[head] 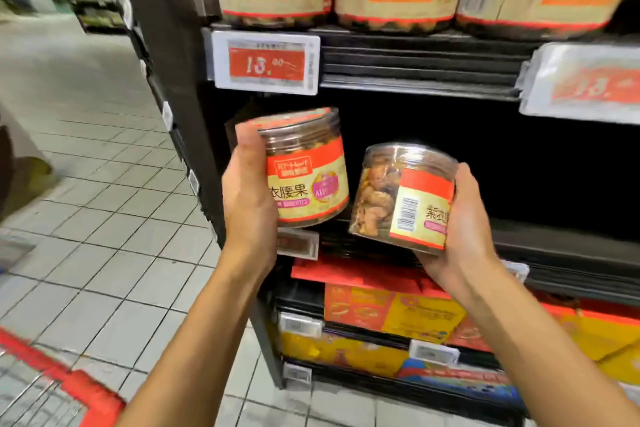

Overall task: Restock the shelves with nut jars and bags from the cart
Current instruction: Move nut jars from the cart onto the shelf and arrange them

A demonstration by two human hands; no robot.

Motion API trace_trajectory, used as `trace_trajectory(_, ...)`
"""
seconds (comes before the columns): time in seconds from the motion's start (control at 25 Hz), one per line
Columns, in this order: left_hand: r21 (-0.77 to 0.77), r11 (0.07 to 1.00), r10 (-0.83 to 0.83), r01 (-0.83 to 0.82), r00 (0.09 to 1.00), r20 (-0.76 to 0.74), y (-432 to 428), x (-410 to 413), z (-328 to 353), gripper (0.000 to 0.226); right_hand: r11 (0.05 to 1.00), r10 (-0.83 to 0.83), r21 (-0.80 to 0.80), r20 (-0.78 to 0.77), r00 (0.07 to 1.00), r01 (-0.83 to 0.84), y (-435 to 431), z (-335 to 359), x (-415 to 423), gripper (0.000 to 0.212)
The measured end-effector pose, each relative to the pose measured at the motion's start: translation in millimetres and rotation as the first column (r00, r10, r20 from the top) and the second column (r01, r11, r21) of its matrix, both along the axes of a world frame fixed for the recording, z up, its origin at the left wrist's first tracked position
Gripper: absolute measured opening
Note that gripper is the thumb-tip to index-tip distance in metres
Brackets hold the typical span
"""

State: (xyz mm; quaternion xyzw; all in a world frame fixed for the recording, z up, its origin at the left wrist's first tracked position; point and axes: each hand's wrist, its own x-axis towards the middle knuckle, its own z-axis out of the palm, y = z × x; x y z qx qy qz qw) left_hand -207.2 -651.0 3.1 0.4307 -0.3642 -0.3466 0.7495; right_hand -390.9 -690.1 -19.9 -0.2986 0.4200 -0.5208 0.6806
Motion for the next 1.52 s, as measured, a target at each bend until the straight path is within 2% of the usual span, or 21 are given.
trace_trajectory(0.12,-0.122,0.989,0.095,-0.08,0.988,0.124,-21,3,-5,0.068,0.997,-0.052,-0.06,-0.004,0.999,0.052,-17,-7,-2,0.046)
trace_trajectory(0.28,-0.208,0.972,0.136,-0.108,0.982,0.129,-45,9,1,0.053,0.993,-0.052,-0.104,0.013,0.999,0.053,-28,-12,-8,0.053)
trace_trajectory(0.4,-0.138,0.975,0.191,-0.176,0.976,0.103,-63,16,3,0.054,0.991,-0.036,-0.124,0.022,0.999,0.039,-35,-11,-9,0.05)
trace_trajectory(0.56,-0.018,0.981,0.192,-0.191,0.971,0.143,-78,18,-6,0.028,0.986,-0.019,-0.163,-0.009,1.0,0.018,-49,-10,-6,0.05)
trace_trajectory(0.84,0.061,0.979,0.178,-0.197,0.956,0.232,-62,14,1,0.026,0.964,-0.144,-0.244,-0.159,0.977,0.103,-51,-17,0,0.044)
trace_trajectory(0.88,0.029,0.964,0.247,-0.266,0.925,0.289,-44,6,-6,0.028,0.958,-0.169,-0.26,-0.172,0.971,0.121,-48,-13,2,0.044)
trace_trajectory(0.96,-0.097,0.923,0.385,-0.374,0.873,0.301,-1,-18,-27,0.035,0.947,-0.201,-0.29,-0.196,0.96,0.139,-44,-9,6,0.048)
trace_trajectory(1.0,-0.106,0.932,0.363,-0.347,0.885,0.291,17,-34,-35,0.038,0.941,-0.209,-0.31,-0.222,0.952,0.134,-42,-8,8,0.049)
trace_trajectory(1.08,-0.008,0.996,0.085,-0.085,0.97,0.229,30,-64,-42,0.047,0.928,-0.216,-0.358,-0.3,0.929,0.1,-41,-7,15,0.05)
trace_trajectory(1.16,0.116,0.989,-0.116,0.091,0.966,0.23,22,-80,-40,0.057,0.926,-0.197,-0.371,-0.32,0.927,0.068,-43,-9,20,0.048)
trace_trajectory(1.28,0.171,0.976,-0.178,0.137,0.951,0.254,6,-75,-46,0.065,0.924,-0.113,-0.38,-0.381,0.918,-0.044,-46,-12,25,0.052)
trace_trajectory(1.36,0.229,0.962,-0.209,0.149,0.941,0.265,3,-65,-58,0.068,0.884,0.07,-0.405,-0.375,0.925,-0.232,-32,-14,17,0.064)
trace_trajectory(1.4,0.269,0.951,-0.229,0.152,0.932,0.281,1,-60,-62,0.071,0.858,0.077,-0.44,-0.402,0.913,-0.266,-26,-24,12,0.073)
trace_trajectory(1.44,0.296,0.943,-0.246,0.154,0.92,0.305,0,-56,-64,0.073,0.882,0.017,-0.402,-0.492,0.87,-0.245,-21,-20,11,0.076)
trace_trajectory(1.48,0.299,0.942,-0.252,0.154,0.912,0.325,0,-55,-65,0.073,0.865,-0.024,-0.404,-0.627,0.779,-0.298,-16,-14,10,0.068)
trace_trajectory(1.52,0.28,0.949,-0.238,0.144,0.912,0.335,1,-54,-65,0.069,0.842,-0.062,-0.428,-0.682,0.728,-0.33,-15,-14,8,0.064)
